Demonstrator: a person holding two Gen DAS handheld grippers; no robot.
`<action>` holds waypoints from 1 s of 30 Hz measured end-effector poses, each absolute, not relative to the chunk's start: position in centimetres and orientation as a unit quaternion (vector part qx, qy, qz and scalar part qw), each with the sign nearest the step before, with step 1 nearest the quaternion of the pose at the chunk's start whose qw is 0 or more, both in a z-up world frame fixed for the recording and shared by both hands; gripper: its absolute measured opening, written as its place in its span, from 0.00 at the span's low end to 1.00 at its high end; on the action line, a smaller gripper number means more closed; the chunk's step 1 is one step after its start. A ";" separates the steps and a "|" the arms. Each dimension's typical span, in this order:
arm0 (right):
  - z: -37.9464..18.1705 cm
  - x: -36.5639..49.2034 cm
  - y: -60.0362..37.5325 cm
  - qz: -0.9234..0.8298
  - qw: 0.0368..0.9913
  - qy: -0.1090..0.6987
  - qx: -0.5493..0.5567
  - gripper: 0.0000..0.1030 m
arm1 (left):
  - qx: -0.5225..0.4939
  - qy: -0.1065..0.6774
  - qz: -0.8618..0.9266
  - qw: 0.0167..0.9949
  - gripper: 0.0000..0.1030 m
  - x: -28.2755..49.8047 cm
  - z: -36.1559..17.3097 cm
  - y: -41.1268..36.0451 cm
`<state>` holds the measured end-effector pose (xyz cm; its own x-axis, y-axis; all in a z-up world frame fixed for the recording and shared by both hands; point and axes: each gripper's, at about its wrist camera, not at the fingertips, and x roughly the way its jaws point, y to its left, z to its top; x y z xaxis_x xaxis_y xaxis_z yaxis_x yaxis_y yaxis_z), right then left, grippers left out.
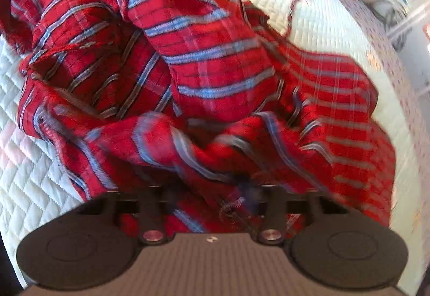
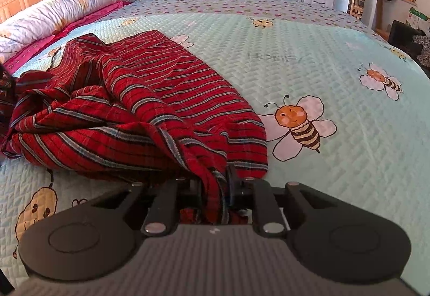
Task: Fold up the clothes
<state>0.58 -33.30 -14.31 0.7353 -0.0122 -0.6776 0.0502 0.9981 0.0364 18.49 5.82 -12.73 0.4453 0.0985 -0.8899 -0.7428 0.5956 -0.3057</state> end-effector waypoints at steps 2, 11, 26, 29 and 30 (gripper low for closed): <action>-14.3 0.5 -33.4 -0.017 0.932 0.362 0.029 0.20 | -0.347 0.449 0.248 0.785 0.03 17.3 -13.1 5.6; -11.2 -2.1 -35.4 -0.046 0.947 0.314 0.054 0.20 | -0.174 0.366 0.122 0.906 0.02 11.1 -6.6 -0.1; -7.3 -6.4 -38.2 0.007 0.958 0.284 0.045 0.61 | -0.082 0.378 -0.111 0.915 0.00 3.2 -2.9 -9.5; -8.1 -4.9 -34.7 0.086 0.952 0.289 0.054 0.66 | -0.056 0.376 -0.038 0.924 0.07 2.9 -3.0 -7.0; -8.3 -3.9 -33.7 0.116 0.944 0.297 0.089 0.66 | -0.044 0.373 -0.015 0.927 0.15 2.9 -3.0 -6.2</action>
<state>-3.92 -33.74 -8.34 0.7970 0.2721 -0.5392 -0.1666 0.9572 0.2367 2.88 -6.17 -3.03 0.7213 -0.0606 -0.6900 -0.0048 0.9957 -0.0925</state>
